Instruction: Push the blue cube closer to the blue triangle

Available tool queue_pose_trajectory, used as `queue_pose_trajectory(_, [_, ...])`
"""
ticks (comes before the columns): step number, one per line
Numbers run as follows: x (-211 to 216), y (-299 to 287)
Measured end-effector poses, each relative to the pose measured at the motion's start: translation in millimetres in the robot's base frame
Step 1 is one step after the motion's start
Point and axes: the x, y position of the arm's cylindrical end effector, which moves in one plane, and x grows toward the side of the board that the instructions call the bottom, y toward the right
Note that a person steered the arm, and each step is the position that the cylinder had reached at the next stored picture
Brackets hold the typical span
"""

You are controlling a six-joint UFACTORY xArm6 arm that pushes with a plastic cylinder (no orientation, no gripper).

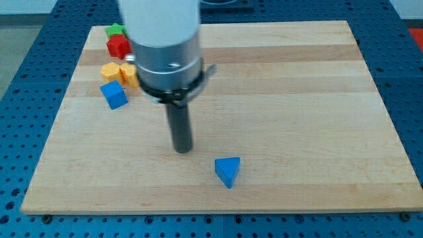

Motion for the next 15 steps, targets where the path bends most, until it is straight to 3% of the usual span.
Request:
queue_pose_trajectory(3, [-46.7,-156.2])
queue_pose_trajectory(5, [-104.9,-197.0])
queue_pose_trajectory(10, [-128.6,-138.8])
queue_pose_trajectory(15, [-49.8,-43.2])
